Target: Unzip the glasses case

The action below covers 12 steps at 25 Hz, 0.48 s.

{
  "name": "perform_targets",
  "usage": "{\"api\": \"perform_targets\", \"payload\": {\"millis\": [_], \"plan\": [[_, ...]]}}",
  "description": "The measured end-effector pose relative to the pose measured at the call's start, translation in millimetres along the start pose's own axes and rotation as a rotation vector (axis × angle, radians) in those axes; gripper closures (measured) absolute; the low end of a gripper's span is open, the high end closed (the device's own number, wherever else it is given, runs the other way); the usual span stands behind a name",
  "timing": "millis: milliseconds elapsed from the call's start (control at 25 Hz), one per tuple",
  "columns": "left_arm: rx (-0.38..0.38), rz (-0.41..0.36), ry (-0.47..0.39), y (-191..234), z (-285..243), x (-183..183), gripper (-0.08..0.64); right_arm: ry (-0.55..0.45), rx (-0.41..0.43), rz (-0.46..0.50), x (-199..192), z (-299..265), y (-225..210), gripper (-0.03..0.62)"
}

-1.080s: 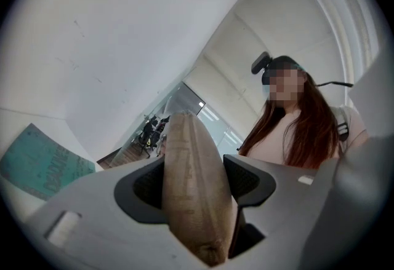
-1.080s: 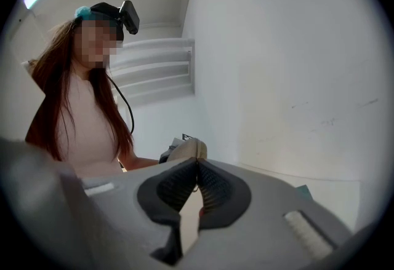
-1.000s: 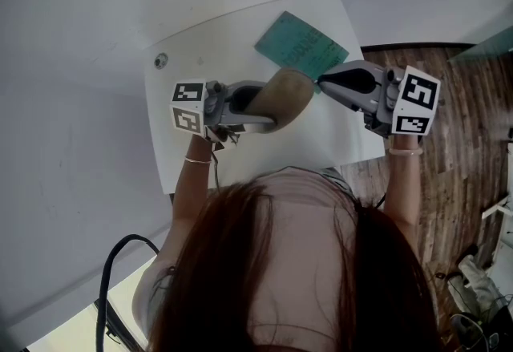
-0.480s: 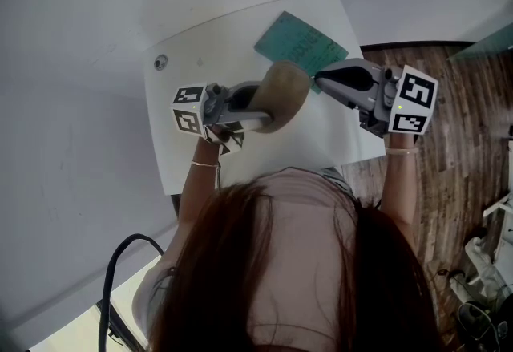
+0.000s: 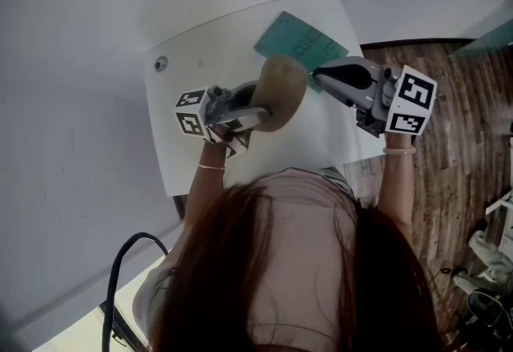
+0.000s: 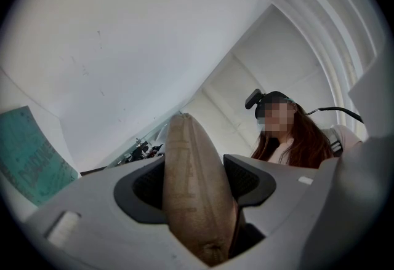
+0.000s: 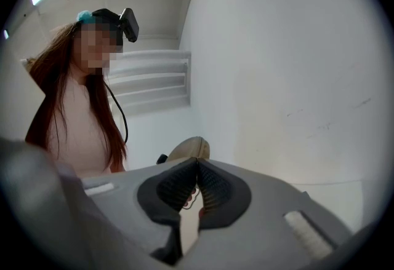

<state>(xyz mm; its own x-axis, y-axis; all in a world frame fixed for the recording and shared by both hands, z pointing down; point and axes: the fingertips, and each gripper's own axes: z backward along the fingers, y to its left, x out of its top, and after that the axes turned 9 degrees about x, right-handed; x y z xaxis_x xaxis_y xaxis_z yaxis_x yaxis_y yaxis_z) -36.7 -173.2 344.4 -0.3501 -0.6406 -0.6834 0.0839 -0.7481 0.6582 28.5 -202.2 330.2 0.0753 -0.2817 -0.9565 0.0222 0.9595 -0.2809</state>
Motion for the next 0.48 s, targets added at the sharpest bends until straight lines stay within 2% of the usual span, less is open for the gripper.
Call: {"api": "perform_targets", "payload": {"millis": [480], "plan": [[-0.008,0.034,-0.124,5.3,-0.4,14.8,0.272,-0.06,-0.047,0.002,9.3,-3.0,-7.0,0.588]]}}
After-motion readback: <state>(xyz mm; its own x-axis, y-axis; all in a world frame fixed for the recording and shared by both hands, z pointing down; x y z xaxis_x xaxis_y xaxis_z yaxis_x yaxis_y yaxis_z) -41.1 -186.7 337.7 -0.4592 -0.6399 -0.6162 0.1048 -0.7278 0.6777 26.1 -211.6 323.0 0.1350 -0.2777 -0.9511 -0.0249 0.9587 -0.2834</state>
